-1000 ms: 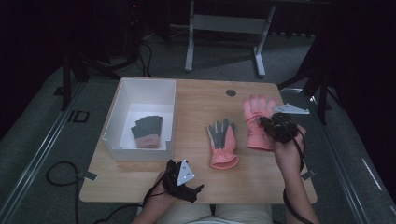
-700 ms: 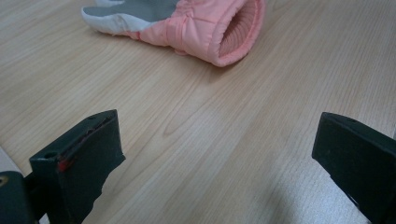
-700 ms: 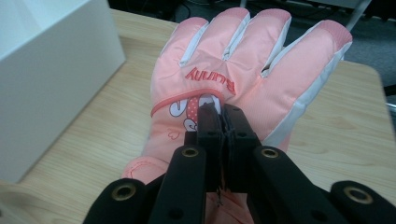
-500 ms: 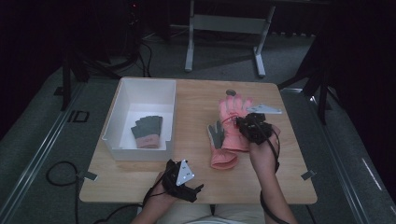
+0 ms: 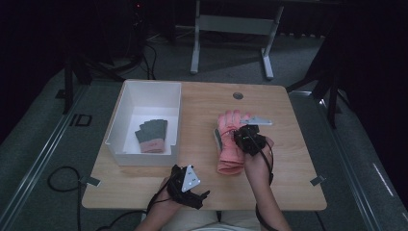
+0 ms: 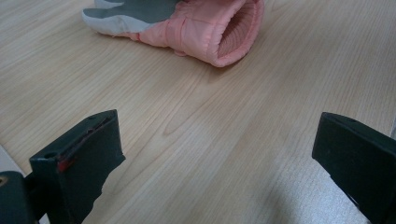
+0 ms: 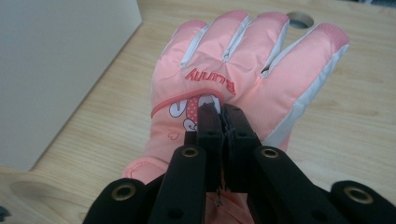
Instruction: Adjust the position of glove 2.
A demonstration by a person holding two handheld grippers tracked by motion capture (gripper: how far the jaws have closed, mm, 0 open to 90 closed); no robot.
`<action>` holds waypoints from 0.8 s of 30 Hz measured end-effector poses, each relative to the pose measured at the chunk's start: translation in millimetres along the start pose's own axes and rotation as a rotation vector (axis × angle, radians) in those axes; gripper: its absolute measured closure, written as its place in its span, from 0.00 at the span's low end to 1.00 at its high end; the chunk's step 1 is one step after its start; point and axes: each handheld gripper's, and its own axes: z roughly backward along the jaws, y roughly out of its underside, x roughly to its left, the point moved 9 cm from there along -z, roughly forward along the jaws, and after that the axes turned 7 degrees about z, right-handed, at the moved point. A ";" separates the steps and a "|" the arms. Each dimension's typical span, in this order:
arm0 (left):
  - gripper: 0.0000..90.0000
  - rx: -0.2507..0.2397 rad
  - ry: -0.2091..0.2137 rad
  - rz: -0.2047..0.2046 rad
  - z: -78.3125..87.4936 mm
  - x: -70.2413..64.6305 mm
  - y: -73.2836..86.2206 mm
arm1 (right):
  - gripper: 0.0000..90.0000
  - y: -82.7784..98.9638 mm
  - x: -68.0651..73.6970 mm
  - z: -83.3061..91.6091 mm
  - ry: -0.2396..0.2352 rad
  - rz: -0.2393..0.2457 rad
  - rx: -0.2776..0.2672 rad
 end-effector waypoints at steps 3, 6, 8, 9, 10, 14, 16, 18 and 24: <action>0.01 0.007 0.001 -0.006 -0.5 -0.1 0.9 | 0.97 10.0 1.0 -10.5 -0.003 -0.008 0.032; 0.01 0.004 0.004 -0.006 -0.7 -1.0 0.4 | 0.97 17.8 0.6 -19.3 -0.001 -0.016 0.055; 0.01 0.008 0.005 -0.007 -1.1 -1.3 1.0 | 0.97 21.8 1.3 -25.1 -0.003 -0.019 0.068; 0.01 0.009 0.005 -0.007 -1.1 -1.3 1.0 | 0.97 22.7 1.5 -27.4 -0.003 -0.021 0.068; 0.01 0.008 0.005 -0.006 -1.1 -1.3 0.7 | 0.97 23.6 2.4 -29.1 -0.004 -0.020 0.074; 0.01 0.011 0.006 -0.007 -1.3 -1.3 1.2 | 0.97 25.3 4.8 -36.5 -0.005 -0.014 0.083; 0.01 0.008 0.007 -0.008 -1.2 -1.6 0.8 | 0.96 27.5 6.1 -40.1 -0.009 -0.009 0.088; 0.01 0.013 0.007 -0.011 -1.8 -1.7 1.5 | 0.95 31.4 8.2 -46.2 -0.027 -0.005 0.106; 0.01 0.021 0.016 -0.005 -1.6 -2.5 2.1 | 0.95 37.7 6.4 -54.5 -0.048 0.023 0.122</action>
